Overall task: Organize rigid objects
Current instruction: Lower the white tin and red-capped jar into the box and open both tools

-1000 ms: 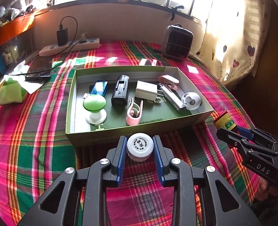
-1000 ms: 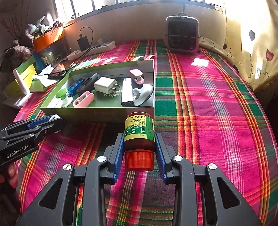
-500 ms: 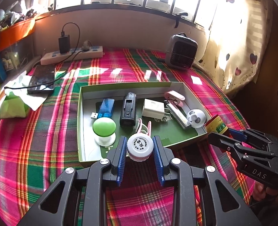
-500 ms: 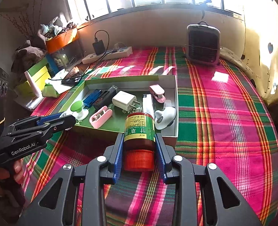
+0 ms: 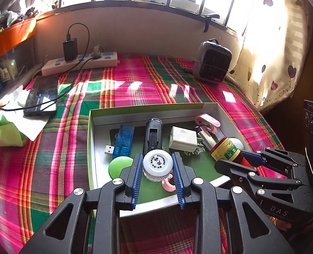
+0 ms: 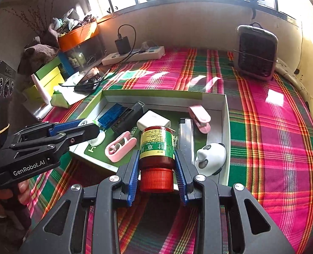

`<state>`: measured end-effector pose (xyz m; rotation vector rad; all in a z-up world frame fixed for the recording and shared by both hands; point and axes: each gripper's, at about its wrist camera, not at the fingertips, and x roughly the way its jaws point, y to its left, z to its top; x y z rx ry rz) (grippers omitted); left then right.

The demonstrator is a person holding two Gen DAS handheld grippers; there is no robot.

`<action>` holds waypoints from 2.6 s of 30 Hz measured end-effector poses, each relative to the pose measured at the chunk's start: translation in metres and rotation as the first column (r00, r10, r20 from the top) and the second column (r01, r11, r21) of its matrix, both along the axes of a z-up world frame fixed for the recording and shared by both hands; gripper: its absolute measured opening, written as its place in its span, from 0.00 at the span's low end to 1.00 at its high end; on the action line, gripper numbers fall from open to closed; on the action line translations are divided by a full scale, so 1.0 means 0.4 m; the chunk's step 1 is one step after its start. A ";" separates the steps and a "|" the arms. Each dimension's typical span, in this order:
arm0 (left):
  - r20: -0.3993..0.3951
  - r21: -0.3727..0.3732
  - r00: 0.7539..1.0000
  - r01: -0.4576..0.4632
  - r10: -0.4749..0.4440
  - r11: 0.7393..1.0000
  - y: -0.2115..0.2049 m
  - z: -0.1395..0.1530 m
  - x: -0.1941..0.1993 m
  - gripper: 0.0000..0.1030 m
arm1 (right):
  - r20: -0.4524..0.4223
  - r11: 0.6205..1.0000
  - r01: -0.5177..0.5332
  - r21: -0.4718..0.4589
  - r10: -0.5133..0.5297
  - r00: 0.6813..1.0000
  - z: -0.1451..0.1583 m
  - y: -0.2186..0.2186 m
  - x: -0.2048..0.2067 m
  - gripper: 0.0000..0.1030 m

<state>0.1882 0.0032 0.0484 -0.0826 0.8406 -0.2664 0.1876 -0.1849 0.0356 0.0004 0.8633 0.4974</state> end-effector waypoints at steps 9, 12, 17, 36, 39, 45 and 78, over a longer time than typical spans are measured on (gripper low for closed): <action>-0.015 0.002 1.000 -0.013 0.013 1.000 0.013 -0.016 0.046 0.26 | -0.036 0.999 -0.032 -0.002 0.032 0.999 -0.028 0.027 0.044 0.32; -0.019 0.003 1.000 -0.016 0.016 1.000 0.015 -0.020 0.057 0.26 | -0.046 0.999 -0.053 -0.005 0.053 0.998 -0.034 0.036 0.050 0.32; -0.022 0.005 1.000 -0.021 0.021 1.000 0.017 -0.024 0.075 0.26 | -0.052 0.996 -0.085 -0.027 0.084 0.995 -0.044 0.056 0.052 0.32; -0.036 0.035 0.999 -0.016 0.017 0.999 0.005 -0.052 0.115 0.26 | -0.015 0.993 -0.081 -0.089 0.080 0.997 -0.053 0.069 0.045 0.32; -0.036 0.037 0.999 -0.020 0.022 0.999 0.007 -0.054 0.119 0.26 | -0.015 0.993 -0.079 -0.084 0.078 0.997 -0.053 0.068 0.045 0.32; -0.041 0.034 0.999 -0.020 0.022 0.999 0.008 -0.056 0.122 0.26 | -0.011 0.994 -0.075 -0.082 0.075 0.997 -0.052 0.067 0.042 0.32; -0.016 0.023 0.999 -0.028 0.028 0.999 0.011 -0.031 0.086 0.36 | 0.024 0.997 -0.019 -0.080 0.021 0.999 -0.034 0.053 0.021 0.46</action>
